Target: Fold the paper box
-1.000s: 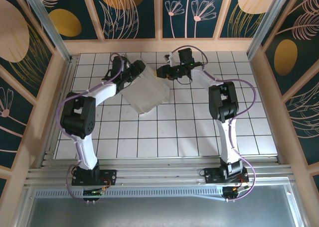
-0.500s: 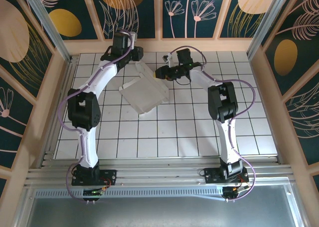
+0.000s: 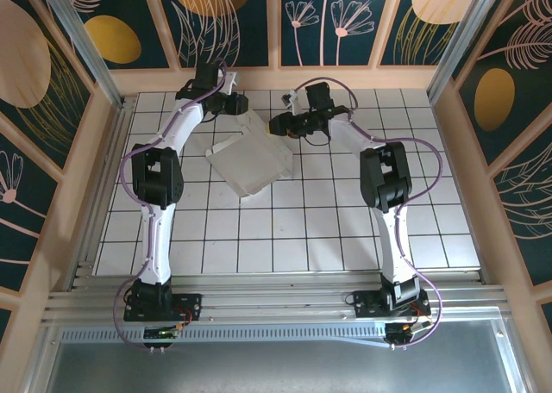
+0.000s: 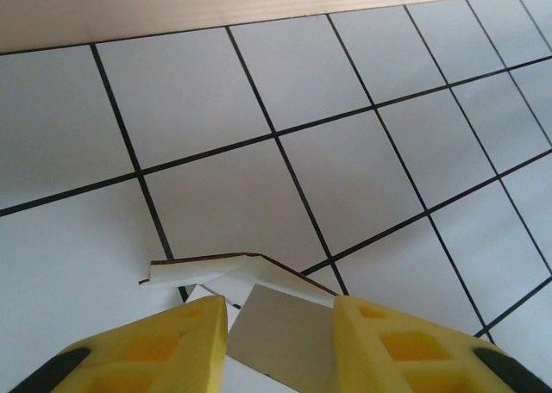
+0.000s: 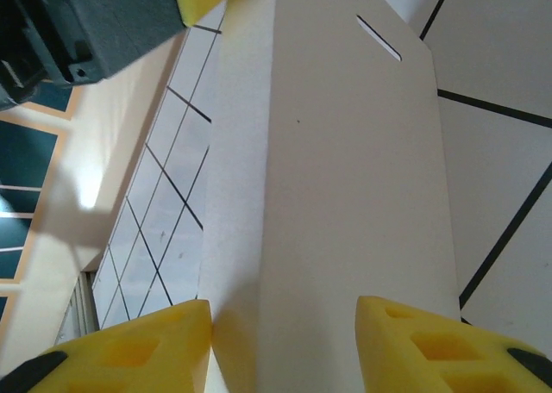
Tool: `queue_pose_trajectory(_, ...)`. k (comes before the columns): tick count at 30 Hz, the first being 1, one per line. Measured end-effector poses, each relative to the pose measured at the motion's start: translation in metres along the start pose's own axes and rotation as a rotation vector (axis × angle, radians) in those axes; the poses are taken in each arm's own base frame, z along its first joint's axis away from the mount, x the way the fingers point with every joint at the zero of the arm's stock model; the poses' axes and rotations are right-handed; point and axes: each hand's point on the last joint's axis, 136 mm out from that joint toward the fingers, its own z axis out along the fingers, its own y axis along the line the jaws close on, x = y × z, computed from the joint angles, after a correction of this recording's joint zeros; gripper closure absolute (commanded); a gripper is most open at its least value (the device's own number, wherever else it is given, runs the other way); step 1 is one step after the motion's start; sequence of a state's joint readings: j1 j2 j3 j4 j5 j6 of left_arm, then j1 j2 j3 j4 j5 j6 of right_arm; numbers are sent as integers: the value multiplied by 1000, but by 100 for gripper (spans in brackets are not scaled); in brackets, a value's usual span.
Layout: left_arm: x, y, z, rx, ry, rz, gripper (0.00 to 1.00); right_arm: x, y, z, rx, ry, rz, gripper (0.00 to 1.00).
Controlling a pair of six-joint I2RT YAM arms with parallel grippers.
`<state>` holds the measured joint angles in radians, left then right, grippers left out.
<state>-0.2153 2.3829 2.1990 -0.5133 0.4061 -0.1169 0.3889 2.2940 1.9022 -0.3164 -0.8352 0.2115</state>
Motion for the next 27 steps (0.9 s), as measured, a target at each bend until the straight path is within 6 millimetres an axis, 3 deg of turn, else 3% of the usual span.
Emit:
queue_pose_trajectory(4,1,-6,0,40,4,-13,74,1,0,0,2,2,-1,51)
queue_pose_trajectory(11,7,-13,6,109,0,-32,78,0,-2,0,13,5,5,41)
queue_pose_trajectory(22,17,-19,-2,177,-21,-148,81,-8,-3,12,1,4,5,46)
queue_pose_trajectory(27,30,-24,-11,189,-14,-224,77,-8,-1,15,-8,14,-1,49)
